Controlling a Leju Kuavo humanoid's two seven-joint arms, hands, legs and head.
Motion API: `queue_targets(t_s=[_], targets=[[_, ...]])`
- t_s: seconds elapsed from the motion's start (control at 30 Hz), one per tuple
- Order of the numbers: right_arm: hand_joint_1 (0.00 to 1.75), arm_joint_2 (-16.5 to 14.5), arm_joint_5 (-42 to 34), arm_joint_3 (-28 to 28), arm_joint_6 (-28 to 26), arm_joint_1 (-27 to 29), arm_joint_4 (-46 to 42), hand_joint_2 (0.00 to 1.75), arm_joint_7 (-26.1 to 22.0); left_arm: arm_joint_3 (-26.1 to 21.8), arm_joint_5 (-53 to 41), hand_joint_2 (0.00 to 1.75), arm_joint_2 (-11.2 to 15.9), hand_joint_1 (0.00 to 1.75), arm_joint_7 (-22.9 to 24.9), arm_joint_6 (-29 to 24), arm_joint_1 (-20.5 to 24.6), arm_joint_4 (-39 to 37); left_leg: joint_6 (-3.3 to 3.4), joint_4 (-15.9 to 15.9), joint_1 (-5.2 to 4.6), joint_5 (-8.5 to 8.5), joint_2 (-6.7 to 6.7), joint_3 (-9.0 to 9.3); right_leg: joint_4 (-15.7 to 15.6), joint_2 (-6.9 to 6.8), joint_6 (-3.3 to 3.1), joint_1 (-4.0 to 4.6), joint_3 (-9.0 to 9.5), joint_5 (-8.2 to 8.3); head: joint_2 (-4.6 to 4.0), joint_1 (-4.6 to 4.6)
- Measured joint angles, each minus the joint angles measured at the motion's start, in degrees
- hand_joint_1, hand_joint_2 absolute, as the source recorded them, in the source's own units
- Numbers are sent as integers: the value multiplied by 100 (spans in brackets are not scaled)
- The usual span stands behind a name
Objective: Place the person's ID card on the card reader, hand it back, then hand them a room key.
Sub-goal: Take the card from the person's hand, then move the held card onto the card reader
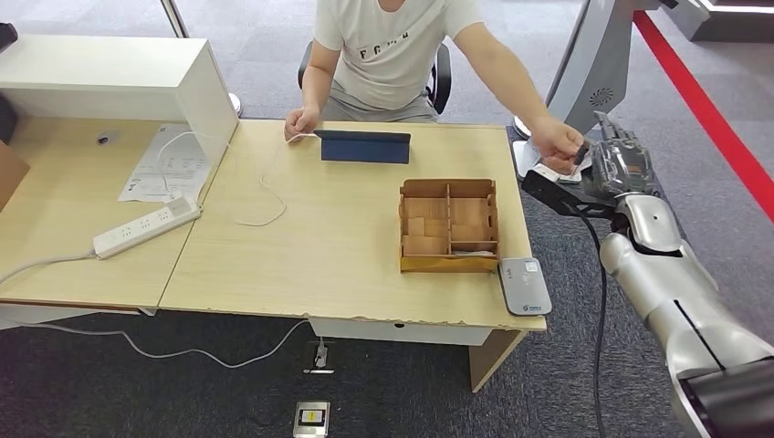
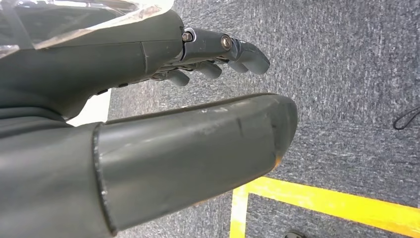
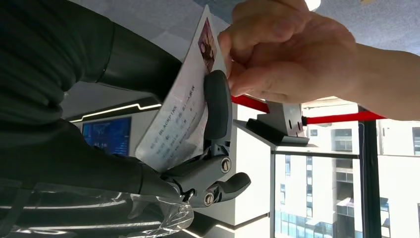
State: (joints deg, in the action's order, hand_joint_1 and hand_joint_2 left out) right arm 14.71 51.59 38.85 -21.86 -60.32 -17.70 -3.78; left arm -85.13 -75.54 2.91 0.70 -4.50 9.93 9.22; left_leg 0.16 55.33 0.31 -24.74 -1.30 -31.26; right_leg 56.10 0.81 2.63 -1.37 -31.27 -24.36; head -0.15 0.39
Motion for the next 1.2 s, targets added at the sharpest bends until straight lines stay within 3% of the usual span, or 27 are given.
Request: queue_targets(t_s=[0.4, 0.7, 1.2], targets=[[175, -135, -150, 29, -133, 53, -6, 175, -455, 0, 14, 0, -15, 0, 2, -63, 3, 0, 0, 0, 1, 0, 0, 1, 0, 0, 0, 1, 0, 0, 0, 1], [175, -236, -196, 36, -474, 717, -75, 175, -863, -2, 0, 0, -48, 0, 31, -125, 3, 0, 0, 0, 2, 0, -1, 1, -1, 0, 0, 3, 1, 0, 0, 0], [175, 183, -303, -62, -560, 1221, -97, 175, -984, -3, -22, 0, -45, 0, -146, -149, -1, 0, 0, 0, 2, 0, 2, 2, -3, 0, -1, 2, 0, 0, 0, 0]])
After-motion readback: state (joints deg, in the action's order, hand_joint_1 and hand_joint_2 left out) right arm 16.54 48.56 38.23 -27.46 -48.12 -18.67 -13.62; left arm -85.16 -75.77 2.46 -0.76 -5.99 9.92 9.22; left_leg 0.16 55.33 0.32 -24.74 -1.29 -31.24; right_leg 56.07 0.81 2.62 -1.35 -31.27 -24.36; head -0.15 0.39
